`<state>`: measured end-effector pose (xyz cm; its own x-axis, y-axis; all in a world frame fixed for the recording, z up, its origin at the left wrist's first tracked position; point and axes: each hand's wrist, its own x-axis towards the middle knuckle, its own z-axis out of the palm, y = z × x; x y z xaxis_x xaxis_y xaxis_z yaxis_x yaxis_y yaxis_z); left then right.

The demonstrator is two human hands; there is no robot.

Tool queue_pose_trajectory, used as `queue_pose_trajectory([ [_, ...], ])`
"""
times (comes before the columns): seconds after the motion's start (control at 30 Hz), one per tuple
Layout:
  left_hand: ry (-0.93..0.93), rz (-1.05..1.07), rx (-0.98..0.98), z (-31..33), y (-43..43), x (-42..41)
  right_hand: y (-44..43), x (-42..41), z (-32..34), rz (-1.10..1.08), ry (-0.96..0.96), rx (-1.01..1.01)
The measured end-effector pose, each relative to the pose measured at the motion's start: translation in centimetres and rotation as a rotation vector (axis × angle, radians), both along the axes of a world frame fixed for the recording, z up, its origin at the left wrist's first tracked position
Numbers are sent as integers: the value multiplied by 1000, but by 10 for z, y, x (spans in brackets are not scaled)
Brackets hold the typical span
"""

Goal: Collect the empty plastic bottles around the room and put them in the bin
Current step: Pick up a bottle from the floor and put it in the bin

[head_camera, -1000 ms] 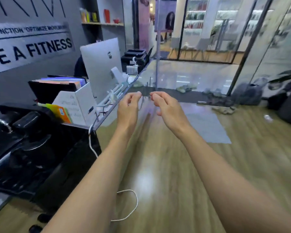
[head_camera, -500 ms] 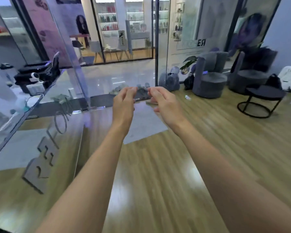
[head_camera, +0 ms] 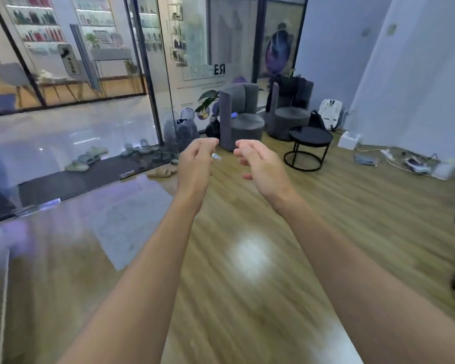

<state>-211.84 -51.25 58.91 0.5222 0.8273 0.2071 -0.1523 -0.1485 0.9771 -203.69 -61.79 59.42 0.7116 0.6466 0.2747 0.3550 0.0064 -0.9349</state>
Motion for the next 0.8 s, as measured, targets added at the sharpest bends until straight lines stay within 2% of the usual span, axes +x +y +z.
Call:
queue_pose_trajectory([
  [0.8, 143, -283, 128, -14, 159, 420, 147, 390, -25, -251, 50, -10],
])
